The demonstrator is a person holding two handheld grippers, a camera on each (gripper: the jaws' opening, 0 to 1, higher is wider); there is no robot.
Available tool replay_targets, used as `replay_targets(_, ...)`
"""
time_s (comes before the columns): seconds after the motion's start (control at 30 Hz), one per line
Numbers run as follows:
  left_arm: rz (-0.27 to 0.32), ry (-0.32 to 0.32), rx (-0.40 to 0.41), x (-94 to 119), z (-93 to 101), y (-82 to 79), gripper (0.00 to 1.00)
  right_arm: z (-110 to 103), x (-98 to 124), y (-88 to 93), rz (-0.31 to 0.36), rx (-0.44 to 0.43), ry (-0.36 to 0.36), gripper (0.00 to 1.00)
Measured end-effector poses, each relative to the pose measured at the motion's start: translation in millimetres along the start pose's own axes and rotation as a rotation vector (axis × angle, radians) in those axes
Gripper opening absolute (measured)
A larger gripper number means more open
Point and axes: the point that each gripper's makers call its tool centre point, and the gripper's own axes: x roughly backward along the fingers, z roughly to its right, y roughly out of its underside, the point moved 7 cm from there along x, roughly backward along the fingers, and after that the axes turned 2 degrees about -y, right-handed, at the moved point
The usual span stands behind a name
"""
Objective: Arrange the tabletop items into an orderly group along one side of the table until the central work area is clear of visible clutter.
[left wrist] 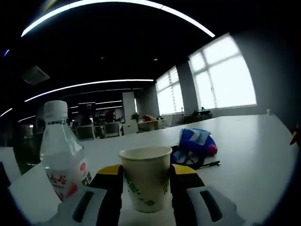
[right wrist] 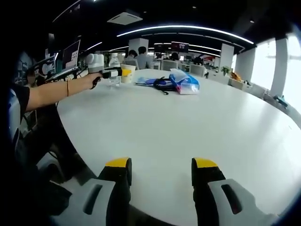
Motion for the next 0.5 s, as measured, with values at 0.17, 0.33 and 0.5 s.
replay_targets(0.17,-0.003,-0.006,0.031,1.7,-4.8,6.0,0.38,1.2,0.5,0.5,0.002,-0.003,0.004,0.49)
replay_targets(0.33,-0.025,-0.003,-0.014,0.2,-4.2,10.4,0.38,-0.5,-1.2,2.8,-0.006,-0.004,-0.004,0.49)
replay_targets(0.5,-0.085,-0.012,0.02,0.2,-6.5,20.6,0.39,1.5,0.1,3.5,-0.002,-0.012,0.0,0.49)
